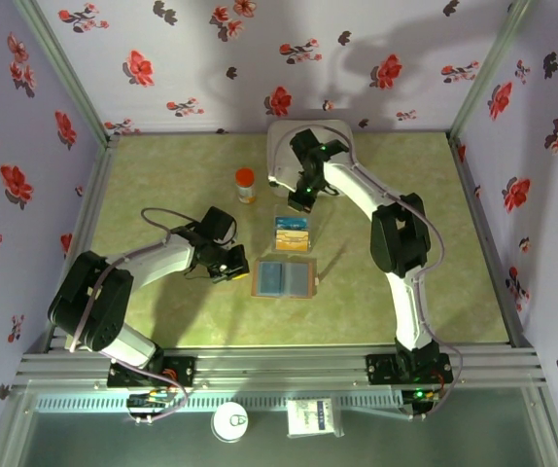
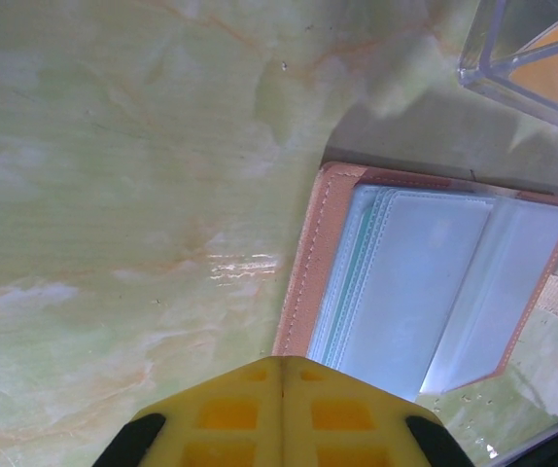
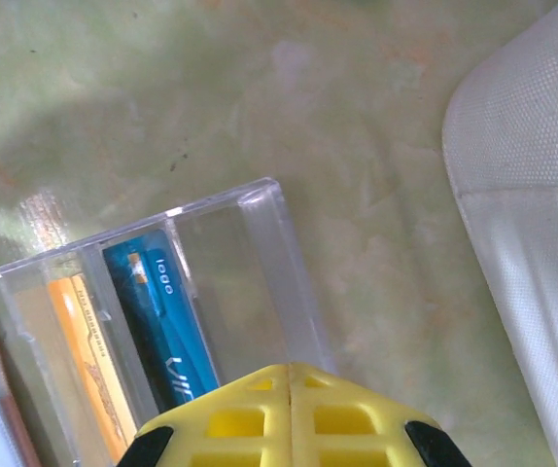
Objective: Take the credit cards out of the card holder
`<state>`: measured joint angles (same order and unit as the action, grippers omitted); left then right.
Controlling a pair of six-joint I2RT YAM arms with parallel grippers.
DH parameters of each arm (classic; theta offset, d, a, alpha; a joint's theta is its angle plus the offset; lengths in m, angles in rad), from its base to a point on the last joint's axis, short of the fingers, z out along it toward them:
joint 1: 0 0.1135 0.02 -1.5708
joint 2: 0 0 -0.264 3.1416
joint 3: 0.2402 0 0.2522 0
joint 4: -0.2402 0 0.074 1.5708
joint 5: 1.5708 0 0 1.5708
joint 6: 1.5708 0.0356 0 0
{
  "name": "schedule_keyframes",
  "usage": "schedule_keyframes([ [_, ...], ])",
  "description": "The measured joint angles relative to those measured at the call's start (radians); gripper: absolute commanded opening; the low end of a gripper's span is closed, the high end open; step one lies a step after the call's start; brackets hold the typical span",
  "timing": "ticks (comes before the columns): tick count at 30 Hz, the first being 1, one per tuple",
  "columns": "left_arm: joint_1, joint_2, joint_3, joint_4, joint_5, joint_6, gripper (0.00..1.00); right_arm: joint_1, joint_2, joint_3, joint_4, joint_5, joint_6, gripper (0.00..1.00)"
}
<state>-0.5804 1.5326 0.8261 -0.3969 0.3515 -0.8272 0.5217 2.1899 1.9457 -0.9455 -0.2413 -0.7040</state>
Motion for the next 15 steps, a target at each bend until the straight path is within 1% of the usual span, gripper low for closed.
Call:
schedule_keyframes([
  [4,0.002,0.006,0.003,-0.001,0.000,0.000,0.04,0.013,-0.002,-0.045,0.052,0.012,0.037,0.00],
  [7,0.003,0.009,0.015,-0.005,0.000,0.004,0.03,0.026,-0.021,-0.120,0.113,0.020,0.086,0.00],
  [15,0.003,0.009,0.074,-0.024,-0.027,0.035,0.01,0.079,-0.150,-0.307,0.280,0.045,0.260,0.00],
])
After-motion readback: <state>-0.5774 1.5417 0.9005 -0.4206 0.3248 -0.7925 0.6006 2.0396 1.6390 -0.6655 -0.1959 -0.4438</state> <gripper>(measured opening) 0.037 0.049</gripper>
